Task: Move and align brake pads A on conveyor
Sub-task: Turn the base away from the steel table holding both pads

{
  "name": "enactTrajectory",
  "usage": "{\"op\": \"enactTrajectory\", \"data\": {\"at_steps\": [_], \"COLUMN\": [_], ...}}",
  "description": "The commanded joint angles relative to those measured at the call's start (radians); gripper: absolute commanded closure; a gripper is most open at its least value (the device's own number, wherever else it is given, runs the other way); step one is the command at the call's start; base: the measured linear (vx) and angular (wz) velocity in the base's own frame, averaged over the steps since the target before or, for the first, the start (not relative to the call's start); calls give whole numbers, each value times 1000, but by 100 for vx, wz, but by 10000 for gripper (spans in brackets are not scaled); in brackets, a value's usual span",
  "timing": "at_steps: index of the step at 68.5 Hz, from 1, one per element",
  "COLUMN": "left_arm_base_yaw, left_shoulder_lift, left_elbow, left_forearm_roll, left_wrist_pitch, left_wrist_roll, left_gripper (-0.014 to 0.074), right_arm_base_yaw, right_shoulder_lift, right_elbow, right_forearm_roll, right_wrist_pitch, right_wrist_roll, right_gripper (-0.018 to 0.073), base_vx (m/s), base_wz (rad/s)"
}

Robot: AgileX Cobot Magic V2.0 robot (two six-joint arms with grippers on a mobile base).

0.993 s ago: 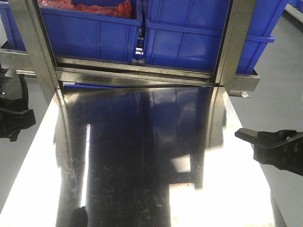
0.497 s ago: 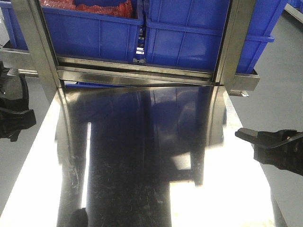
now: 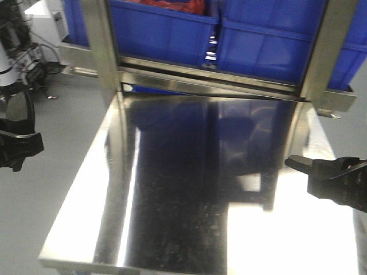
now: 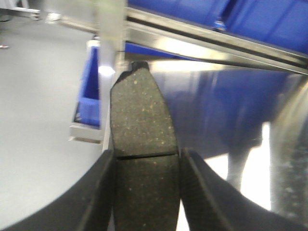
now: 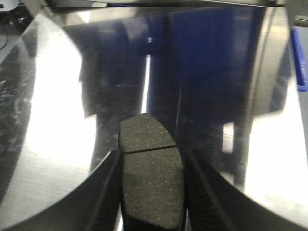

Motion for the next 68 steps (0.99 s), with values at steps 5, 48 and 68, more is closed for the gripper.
{"op": "enactTrajectory", "data": {"at_steps": [5, 48, 68], "left_arm_base_yaw": [-4, -4, -4], "left_shoulder_lift": [-12, -12, -12], "left_elbow": [-32, -32, -32], "left_forearm_roll": [35, 35, 35], "left_wrist_pitch": [-58, -58, -58], "left_wrist_roll": [-4, -4, -4], "left_gripper": [468, 468, 468], "right_arm_base_yaw": [-3, -3, -3], "right_shoulder_lift": [-11, -11, -11], "right_elbow": [-29, -29, -29], "right_forearm_roll": [-31, -31, -32], "right_wrist_pitch": [-77, -77, -77], "right_wrist_roll": [-3, -3, -3], "right_gripper": [482, 482, 482], "base_vx": [-9, -8, -9], "base_wz": [40, 45, 58]}}
